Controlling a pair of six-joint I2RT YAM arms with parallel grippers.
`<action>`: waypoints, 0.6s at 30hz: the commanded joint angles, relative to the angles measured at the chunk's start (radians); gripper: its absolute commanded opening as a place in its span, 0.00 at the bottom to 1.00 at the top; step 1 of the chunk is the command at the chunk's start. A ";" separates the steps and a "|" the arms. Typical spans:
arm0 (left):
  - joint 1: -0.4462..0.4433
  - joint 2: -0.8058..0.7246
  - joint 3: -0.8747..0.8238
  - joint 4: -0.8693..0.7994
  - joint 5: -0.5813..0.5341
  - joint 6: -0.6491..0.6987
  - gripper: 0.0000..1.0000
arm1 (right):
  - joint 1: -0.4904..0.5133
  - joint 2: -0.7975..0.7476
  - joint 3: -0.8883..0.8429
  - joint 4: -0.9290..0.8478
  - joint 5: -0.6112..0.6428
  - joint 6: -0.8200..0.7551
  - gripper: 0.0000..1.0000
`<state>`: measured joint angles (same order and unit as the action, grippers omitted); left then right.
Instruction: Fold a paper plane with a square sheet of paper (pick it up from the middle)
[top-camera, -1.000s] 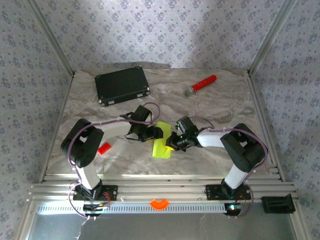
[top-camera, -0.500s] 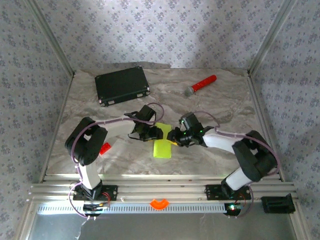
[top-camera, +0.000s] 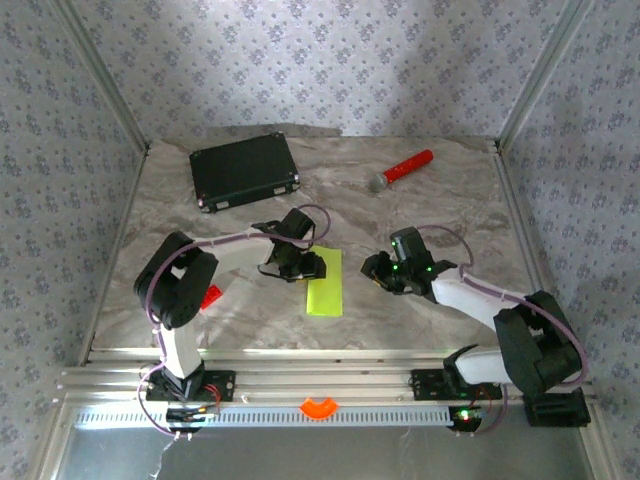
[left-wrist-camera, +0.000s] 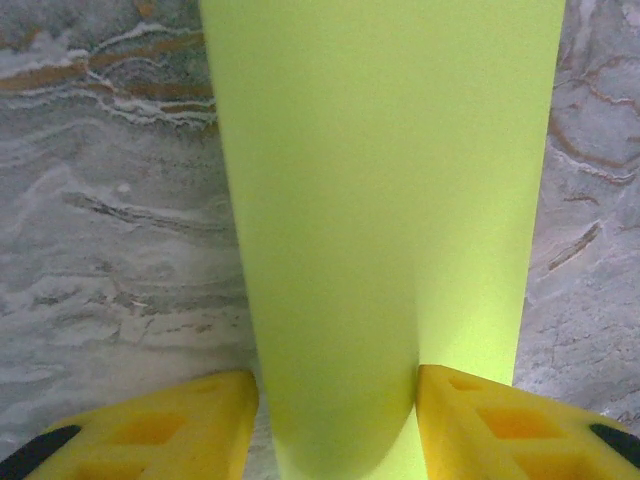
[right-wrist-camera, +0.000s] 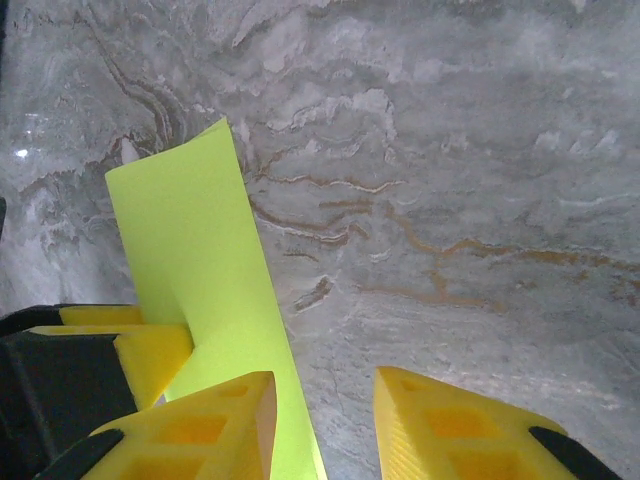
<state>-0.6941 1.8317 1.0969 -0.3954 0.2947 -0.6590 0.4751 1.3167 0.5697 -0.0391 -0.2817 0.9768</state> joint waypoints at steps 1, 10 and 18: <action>0.005 0.044 -0.006 -0.072 -0.093 0.013 0.47 | -0.004 -0.031 -0.008 -0.028 0.035 0.013 0.33; 0.005 0.040 -0.017 -0.068 -0.107 0.010 0.47 | -0.006 -0.036 -0.019 -0.031 0.043 0.013 0.33; 0.005 0.047 -0.026 -0.052 -0.133 -0.037 0.46 | -0.009 -0.036 -0.028 -0.026 0.039 0.017 0.34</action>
<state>-0.6968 1.8336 1.0985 -0.3965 0.2783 -0.6830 0.4732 1.2961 0.5533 -0.0418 -0.2638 0.9798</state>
